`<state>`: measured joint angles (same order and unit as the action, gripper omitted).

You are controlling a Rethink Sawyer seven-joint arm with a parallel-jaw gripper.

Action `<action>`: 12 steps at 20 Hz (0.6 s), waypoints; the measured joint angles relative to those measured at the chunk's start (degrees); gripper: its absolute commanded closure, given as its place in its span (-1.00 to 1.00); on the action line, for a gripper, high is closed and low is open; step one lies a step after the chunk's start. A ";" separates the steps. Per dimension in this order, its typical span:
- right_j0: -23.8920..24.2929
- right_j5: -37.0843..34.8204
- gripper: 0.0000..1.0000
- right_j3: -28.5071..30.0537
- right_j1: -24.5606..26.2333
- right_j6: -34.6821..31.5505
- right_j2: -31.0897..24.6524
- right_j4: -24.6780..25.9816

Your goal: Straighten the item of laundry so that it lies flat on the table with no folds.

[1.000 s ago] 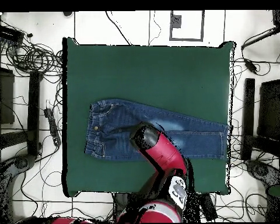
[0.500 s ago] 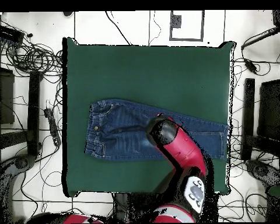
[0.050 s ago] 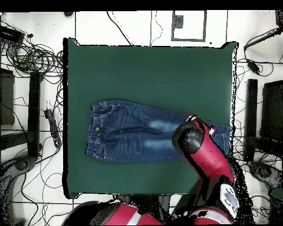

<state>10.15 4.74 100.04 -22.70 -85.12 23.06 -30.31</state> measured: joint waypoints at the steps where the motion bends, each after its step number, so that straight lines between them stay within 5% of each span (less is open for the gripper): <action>1: 0.85 1.25 -1.00 0.00 0.40 0.00 -0.08 0.66; 12: 5.60 6.40 -1.00 -0.01 4.45 -0.02 -4.67 4.63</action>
<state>15.75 11.14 100.03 -18.25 -85.14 18.40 -25.68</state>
